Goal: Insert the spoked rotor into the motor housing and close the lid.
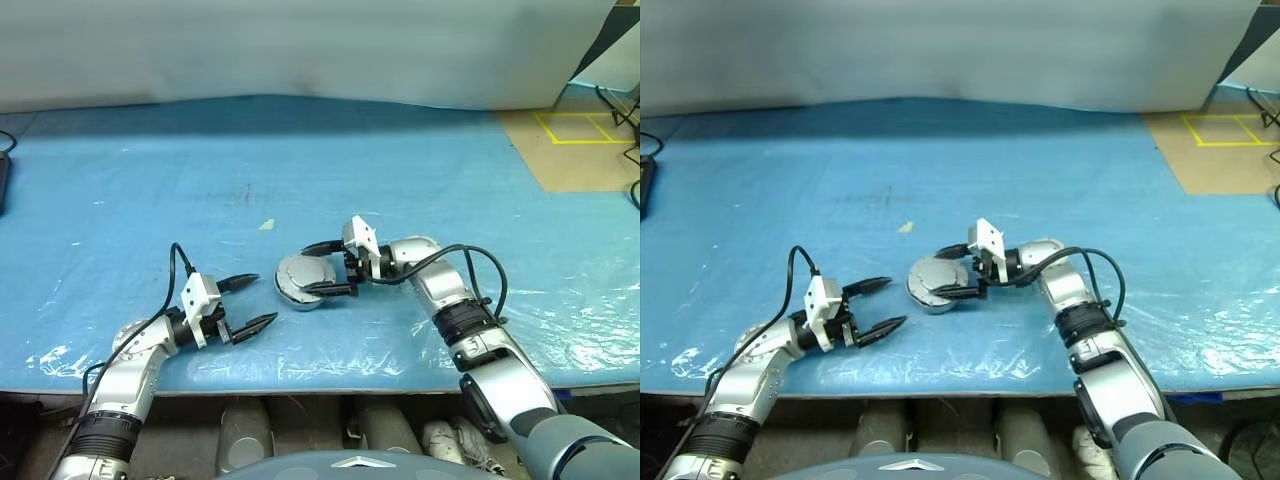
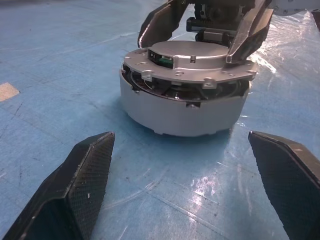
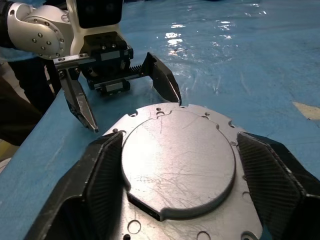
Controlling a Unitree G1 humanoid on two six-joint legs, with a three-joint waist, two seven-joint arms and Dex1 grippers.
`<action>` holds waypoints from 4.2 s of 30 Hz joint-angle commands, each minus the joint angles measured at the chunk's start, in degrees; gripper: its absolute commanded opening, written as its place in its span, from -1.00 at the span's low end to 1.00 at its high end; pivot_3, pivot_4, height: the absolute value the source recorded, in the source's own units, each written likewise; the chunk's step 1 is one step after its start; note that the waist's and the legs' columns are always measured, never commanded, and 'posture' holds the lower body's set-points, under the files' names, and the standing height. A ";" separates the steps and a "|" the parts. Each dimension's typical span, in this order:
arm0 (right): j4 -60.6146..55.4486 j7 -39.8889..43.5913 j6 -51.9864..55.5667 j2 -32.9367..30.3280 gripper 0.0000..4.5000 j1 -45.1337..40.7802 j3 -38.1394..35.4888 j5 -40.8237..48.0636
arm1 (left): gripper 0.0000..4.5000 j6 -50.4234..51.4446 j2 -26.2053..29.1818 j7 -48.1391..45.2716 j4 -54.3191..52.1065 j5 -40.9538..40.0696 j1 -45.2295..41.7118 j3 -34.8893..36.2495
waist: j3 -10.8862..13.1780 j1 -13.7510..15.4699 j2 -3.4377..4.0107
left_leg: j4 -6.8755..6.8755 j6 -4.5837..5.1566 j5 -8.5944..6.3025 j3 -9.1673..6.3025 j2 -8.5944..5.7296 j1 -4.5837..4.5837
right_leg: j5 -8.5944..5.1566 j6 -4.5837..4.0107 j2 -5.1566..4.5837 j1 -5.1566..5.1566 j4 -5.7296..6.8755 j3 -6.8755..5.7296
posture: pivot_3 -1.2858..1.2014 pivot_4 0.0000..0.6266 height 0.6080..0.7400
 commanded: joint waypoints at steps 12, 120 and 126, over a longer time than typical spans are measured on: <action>-2.99 0.12 2.24 1.46 0.30 -1.02 0.22 1.05 | 1.00 -0.33 0.53 0.91 -2.50 -0.21 1.07 0.36 | 0.00 -0.16 0.00 | 0.00 0.00 0.00 0.01 0.01 0.02 | 0.00 0.00 0.01 0.00 0.02 0.01 | 0.03 -0.52 1.00; -18.80 -5.10 27.33 -6.68 0.98 1.05 -4.98 11.10 | -1.00 12.13 -0.01 4.83 -3.71 1.98 -2.82 -4.17 | -0.64 0.43 0.51 | -1.25 -0.01 -0.01 0.20 -0.30 0.69 | -0.22 0.30 -0.16 0.56 -1.07 0.05 | 0.03 -0.52 1.00; -17.04 -9.53 39.75 -9.13 0.98 0.01 -6.29 11.69 | -1.00 11.85 -0.21 4.90 -3.79 1.82 -2.88 -4.17 | -0.64 0.98 0.51 | -1.24 -0.11 0.05 0.22 -0.34 0.51 | -0.22 0.30 -0.16 0.38 -1.05 0.05 | 0.03 -0.52 1.00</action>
